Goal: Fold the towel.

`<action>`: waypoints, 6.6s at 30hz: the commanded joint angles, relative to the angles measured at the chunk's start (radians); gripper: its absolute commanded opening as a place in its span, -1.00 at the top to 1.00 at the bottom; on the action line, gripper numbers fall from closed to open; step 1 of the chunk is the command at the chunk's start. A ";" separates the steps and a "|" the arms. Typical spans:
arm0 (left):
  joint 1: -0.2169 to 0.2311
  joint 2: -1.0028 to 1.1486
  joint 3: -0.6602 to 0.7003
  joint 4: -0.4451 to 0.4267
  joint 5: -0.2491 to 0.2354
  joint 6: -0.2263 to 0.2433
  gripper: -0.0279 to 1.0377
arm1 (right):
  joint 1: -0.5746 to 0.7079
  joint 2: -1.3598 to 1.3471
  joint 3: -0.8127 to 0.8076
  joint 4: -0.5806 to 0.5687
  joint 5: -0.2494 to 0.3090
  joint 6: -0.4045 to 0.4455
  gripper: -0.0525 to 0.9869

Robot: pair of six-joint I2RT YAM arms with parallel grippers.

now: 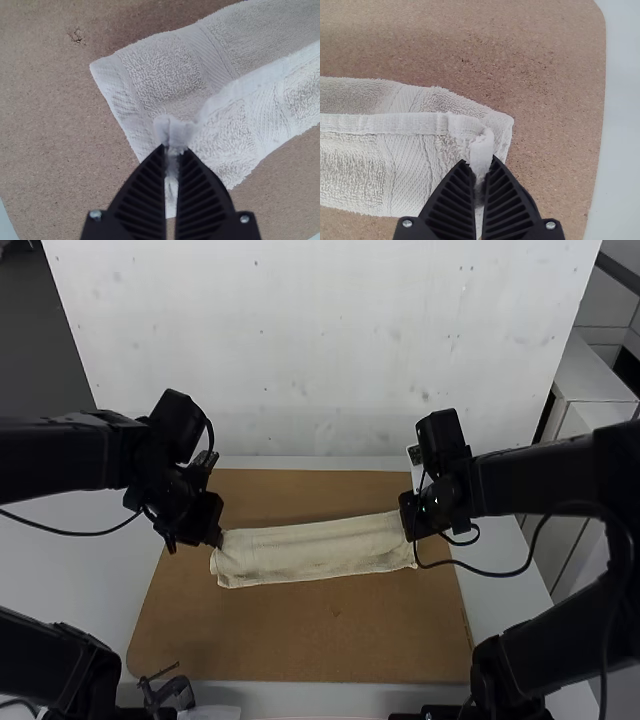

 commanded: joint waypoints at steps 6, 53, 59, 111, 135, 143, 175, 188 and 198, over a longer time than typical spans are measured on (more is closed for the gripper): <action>0.064 0.210 0.109 0.044 -0.074 0.031 0.90 | -0.050 0.146 0.052 0.056 0.064 -0.008 0.87; -0.060 0.359 0.192 -0.168 0.050 -0.154 -0.59 | -0.063 0.259 0.078 0.190 0.064 0.032 -0.94; -0.085 0.355 0.207 -0.104 0.054 -0.154 -0.59 | -0.063 0.276 0.073 0.193 0.064 0.033 -0.94; 0.125 0.346 0.164 0.073 -0.127 -0.052 0.88 | -0.056 0.242 0.065 0.196 0.062 0.038 -0.94; 0.257 0.130 0.161 0.053 -0.082 0.007 -0.61 | -0.067 0.528 0.210 0.015 -0.004 0.202 0.33; 0.305 0.105 0.134 0.051 -0.062 0.033 -0.61 | -0.086 0.509 0.233 -0.033 -0.010 0.219 0.86; 0.362 0.032 0.059 0.068 -0.053 0.048 -0.61 | -0.342 0.348 0.342 -0.186 -0.047 0.021 0.86; 0.431 -0.002 0.039 0.073 -0.025 0.067 -0.61 | 0.223 0.425 0.539 -0.320 0.111 0.305 0.86; 0.489 0.006 0.025 0.090 0.002 0.114 -0.61 | 0.367 0.572 0.682 -0.366 0.151 0.385 0.86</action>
